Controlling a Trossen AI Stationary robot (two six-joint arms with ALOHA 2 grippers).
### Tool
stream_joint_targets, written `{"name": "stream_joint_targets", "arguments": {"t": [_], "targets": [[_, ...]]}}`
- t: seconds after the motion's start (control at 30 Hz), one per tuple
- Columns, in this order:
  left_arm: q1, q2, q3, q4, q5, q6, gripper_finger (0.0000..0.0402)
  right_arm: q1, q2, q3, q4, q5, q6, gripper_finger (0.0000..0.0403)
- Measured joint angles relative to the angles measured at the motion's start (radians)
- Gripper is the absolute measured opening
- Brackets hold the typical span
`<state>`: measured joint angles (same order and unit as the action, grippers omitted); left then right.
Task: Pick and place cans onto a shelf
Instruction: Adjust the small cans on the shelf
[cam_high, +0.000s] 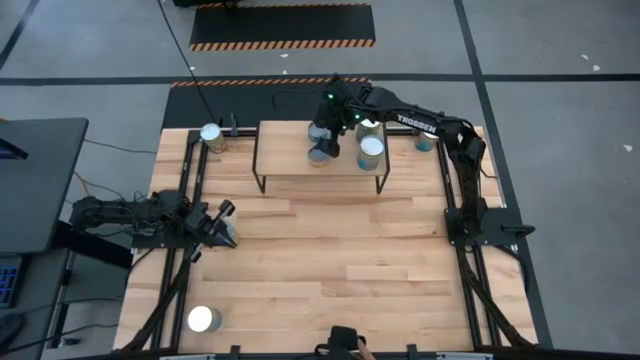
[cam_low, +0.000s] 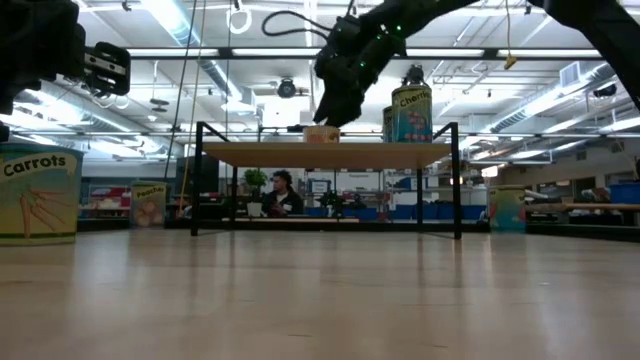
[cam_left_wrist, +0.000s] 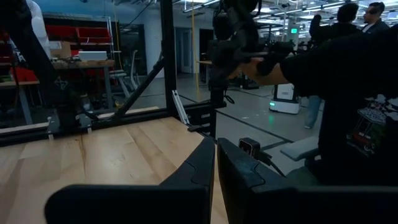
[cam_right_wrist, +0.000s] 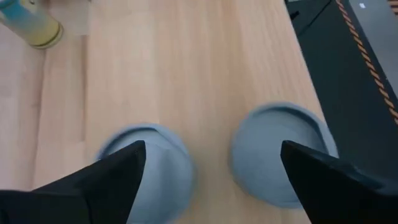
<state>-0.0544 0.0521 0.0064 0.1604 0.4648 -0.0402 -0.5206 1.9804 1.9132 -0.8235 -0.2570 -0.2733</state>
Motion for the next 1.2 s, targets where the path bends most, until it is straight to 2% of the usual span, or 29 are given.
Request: {"name": "stream_joint_targets", "arguments": {"t": [0.4,0.73,1.1,1.2], "targets": [[0.000,0.000,0.000,0.000,0.000,0.000,0.0027,-0.007,0.000,-0.043,-0.022,0.006,-0.011,0.0375],[0.000,0.000,0.000,0.000,0.000,0.000,0.0027,0.021,-0.008,-0.039,-0.099,0.119,-0.022,0.0373],[0.000,0.000,0.000,0.000,0.000,0.000,0.0027,0.023,-0.004,0.047,-0.275,0.144,-0.050,0.0373],[0.000,0.000,0.000,0.000,0.000,0.000,0.0027,0.023,-0.003,0.047,-0.313,0.184,-0.080,0.0373]]}}
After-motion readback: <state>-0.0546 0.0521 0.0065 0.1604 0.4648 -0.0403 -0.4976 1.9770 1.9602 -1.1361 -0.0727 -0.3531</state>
